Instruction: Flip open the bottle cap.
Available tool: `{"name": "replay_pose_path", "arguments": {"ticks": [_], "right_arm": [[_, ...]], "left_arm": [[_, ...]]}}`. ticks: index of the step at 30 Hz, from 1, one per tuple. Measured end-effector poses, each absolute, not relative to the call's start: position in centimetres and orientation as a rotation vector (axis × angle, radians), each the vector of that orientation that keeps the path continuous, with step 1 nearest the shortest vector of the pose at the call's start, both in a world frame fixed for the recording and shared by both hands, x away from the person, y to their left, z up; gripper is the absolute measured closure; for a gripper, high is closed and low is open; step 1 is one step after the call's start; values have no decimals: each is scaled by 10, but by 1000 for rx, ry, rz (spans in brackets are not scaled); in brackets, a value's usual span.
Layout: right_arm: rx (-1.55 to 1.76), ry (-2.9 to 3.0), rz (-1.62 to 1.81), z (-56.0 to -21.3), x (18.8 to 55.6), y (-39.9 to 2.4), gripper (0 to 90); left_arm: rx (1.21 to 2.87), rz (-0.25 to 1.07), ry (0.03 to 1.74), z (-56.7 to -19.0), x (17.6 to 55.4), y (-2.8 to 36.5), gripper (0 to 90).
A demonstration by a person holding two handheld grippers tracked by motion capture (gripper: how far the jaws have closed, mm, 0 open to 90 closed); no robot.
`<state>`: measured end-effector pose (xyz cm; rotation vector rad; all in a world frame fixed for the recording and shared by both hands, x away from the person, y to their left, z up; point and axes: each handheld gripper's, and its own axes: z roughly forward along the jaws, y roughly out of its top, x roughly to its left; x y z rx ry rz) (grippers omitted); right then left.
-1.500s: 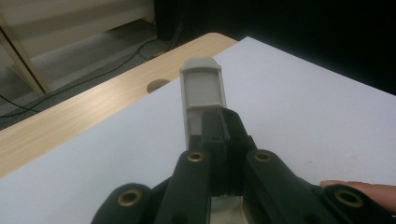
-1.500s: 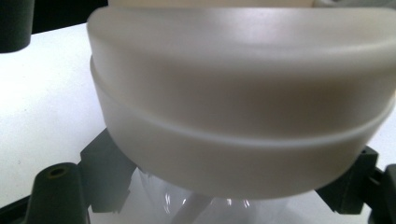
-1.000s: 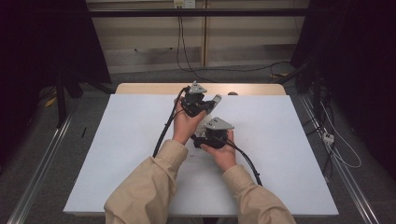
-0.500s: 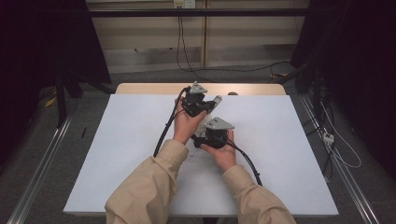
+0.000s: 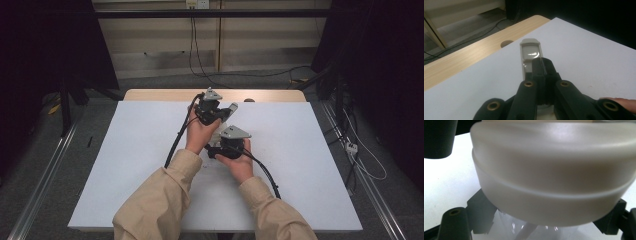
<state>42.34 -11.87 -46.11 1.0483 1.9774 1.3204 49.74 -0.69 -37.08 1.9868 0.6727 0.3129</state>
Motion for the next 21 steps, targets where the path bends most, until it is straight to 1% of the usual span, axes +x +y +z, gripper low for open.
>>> {"name": "replay_pose_path", "arguments": {"ticks": [12,15,18,21], "right_arm": [[1060,1978,1325,-460,423,-119,182],[1081,1978,1337,-460,423,-120,175],[1114,1993,1333,-460,423,-121,137],[1111,1995,1323,-461,422,-121,129]], "left_arm": [[1980,286,691,-370,498,-2,897],[1981,279,685,-369,497,-1,881],[1984,290,675,-367,495,-1,855],[1976,291,680,-364,493,0,825]]}}
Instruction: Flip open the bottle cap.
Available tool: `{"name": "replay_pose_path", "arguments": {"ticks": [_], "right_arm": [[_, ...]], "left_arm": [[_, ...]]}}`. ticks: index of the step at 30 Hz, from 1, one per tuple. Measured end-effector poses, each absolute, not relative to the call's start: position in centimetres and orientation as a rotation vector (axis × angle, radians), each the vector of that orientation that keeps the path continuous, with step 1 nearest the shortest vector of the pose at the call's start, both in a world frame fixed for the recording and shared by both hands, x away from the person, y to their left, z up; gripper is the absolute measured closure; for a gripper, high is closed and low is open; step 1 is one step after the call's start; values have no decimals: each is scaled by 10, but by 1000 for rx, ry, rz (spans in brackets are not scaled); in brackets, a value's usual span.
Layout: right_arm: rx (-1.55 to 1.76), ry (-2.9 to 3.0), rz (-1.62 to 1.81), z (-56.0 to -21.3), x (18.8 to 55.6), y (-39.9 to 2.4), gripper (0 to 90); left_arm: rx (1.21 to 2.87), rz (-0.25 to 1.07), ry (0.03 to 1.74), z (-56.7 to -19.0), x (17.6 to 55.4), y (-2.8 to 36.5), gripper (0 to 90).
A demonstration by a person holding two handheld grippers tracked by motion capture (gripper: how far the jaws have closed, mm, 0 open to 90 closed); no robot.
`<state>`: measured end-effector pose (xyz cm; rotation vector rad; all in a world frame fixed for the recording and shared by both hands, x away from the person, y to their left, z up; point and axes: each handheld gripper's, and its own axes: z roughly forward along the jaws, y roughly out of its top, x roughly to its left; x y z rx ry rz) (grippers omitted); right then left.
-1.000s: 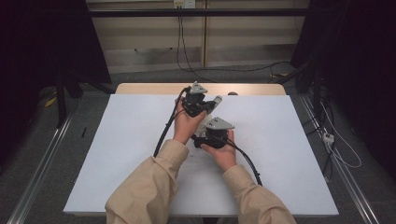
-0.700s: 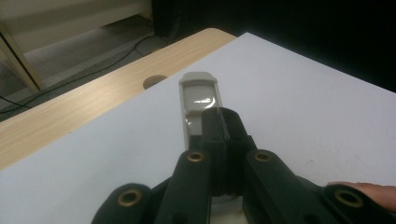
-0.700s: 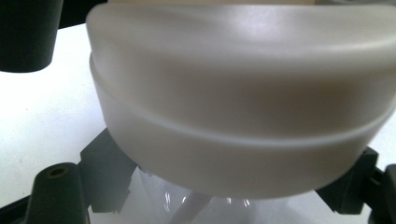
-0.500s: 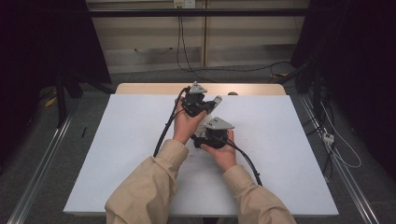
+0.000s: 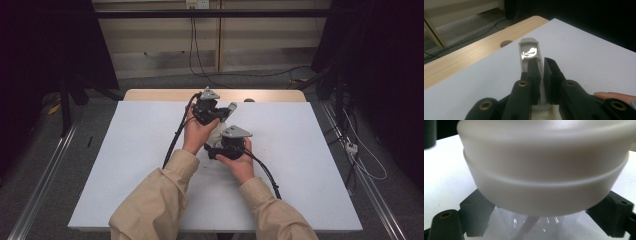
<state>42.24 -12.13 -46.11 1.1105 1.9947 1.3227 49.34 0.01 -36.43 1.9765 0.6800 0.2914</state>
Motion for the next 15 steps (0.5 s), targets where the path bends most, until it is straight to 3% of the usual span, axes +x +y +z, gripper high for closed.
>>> {"name": "replay_pose_path", "arguments": {"ticks": [15], "right_arm": [[1113,2029,1322,-454,417,-126,102]], "left_arm": [[1989,317,703,-354,486,17,578]]}}
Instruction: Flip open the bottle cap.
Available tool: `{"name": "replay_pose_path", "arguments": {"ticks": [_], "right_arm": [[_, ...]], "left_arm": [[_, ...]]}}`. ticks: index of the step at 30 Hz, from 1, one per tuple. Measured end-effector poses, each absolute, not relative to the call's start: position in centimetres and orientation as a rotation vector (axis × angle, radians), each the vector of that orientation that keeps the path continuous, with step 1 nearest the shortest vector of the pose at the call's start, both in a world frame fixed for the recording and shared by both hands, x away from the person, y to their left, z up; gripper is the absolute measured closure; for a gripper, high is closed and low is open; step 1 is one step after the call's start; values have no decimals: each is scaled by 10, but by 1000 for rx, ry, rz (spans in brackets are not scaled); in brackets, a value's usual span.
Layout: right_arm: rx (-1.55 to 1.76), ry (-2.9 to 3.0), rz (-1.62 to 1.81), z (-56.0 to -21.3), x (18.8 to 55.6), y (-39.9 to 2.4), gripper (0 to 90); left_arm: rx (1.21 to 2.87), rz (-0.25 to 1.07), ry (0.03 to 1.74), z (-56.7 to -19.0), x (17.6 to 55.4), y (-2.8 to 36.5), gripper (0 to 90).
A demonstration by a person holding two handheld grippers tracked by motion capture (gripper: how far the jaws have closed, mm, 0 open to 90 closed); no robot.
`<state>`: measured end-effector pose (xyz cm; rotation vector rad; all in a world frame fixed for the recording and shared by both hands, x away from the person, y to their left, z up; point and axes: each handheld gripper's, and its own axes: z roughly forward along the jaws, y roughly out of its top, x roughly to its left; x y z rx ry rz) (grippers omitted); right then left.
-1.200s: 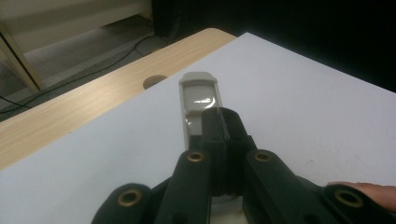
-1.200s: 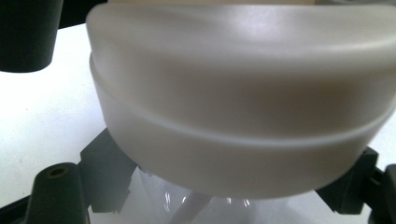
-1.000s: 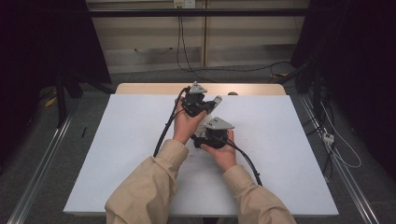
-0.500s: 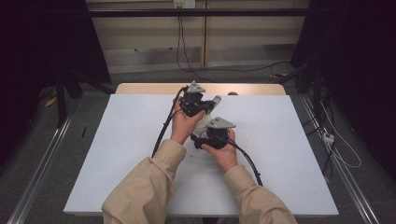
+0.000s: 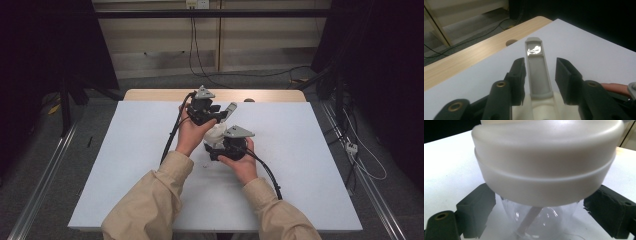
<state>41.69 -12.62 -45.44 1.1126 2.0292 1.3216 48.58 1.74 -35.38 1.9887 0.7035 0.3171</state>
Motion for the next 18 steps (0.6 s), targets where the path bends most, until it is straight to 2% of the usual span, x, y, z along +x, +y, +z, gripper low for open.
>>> {"name": "replay_pose_path", "arguments": {"ticks": [4,7,12,18], "right_arm": [[1108,2050,1306,-453,414,-127,97],[1102,2043,1308,-453,412,-130,107],[1126,2050,1306,-454,409,-138,104],[1145,2054,1310,-454,405,-146,101]], "left_arm": [[1991,274,732,-354,485,24,481],[1990,283,750,-353,483,29,380],[1991,279,761,-351,479,35,261],[2035,264,737,-354,470,42,199]]}}
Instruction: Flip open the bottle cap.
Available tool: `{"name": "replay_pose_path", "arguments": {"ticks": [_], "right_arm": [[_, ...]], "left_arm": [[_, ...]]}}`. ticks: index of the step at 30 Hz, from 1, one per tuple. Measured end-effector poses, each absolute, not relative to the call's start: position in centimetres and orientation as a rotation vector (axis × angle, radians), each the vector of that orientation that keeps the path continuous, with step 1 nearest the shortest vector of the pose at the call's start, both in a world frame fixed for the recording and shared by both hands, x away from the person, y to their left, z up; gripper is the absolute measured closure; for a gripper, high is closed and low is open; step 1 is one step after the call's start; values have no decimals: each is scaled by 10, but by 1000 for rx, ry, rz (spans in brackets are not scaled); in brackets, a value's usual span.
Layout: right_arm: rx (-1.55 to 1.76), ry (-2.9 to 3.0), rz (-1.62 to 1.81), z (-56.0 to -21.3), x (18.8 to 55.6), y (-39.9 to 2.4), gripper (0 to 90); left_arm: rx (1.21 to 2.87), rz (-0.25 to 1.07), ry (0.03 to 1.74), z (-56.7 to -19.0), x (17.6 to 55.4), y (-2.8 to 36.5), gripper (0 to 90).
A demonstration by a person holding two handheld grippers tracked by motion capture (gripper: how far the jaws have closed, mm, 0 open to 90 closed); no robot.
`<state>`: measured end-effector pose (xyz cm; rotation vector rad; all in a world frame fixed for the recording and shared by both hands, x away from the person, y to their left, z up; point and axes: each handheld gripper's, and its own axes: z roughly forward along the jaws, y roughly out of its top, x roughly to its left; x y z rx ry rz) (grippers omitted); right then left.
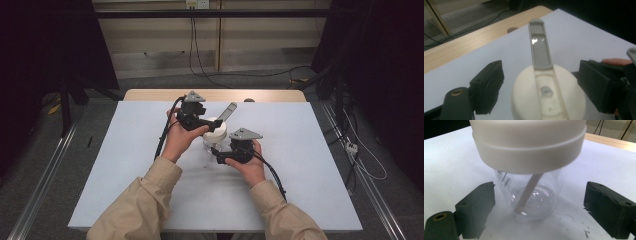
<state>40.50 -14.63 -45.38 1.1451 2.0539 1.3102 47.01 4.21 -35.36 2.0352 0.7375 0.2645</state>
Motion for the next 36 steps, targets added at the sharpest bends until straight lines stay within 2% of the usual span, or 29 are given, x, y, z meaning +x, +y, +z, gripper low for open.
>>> {"name": "replay_pose_path", "arguments": {"ticks": [10,18,36], "right_arm": [[1145,2076,1316,-452,393,-161,102],[1144,2087,1307,-453,381,-173,104],[1129,2111,1270,-456,364,-185,97]], "left_arm": [[2038,215,715,-357,456,63,138],[2033,227,721,-368,446,84,85],[2039,179,724,-400,427,120,63]]}}
